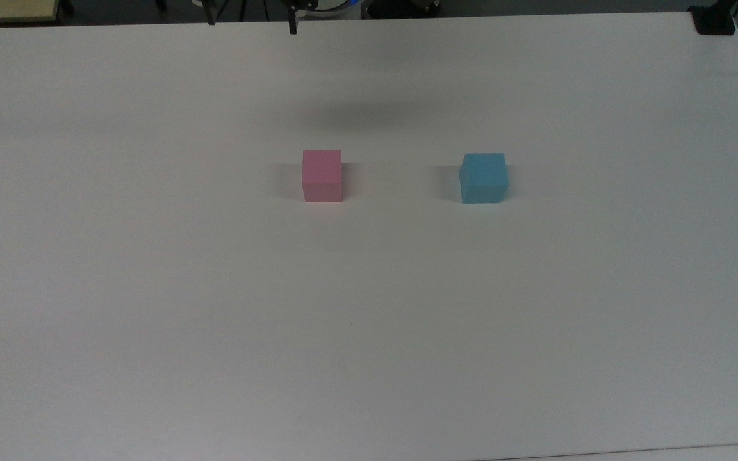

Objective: Put blue cube on pink cube

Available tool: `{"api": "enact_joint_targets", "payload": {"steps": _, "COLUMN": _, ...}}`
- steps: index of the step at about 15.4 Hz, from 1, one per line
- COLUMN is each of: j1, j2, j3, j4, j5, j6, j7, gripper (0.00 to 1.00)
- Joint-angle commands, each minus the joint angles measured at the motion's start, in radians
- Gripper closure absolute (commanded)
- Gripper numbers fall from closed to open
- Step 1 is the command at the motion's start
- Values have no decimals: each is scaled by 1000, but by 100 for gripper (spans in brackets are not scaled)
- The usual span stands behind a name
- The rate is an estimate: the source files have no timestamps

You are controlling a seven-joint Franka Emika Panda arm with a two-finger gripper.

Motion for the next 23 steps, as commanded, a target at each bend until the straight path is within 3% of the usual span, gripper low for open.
{"api": "enact_joint_targets", "payload": {"steps": 1, "j1": 8, "j2": -11, "j3": 3, "j4": -30, "j5": -20, "j6": 15, "j7": 6, "gripper": 0}}
{"api": "enact_joint_targets", "payload": {"steps": 23, "j1": 6, "j2": -11, "j3": 3, "j4": -27, "j5": -5, "j6": 11, "j7": 7, "gripper": 0}}
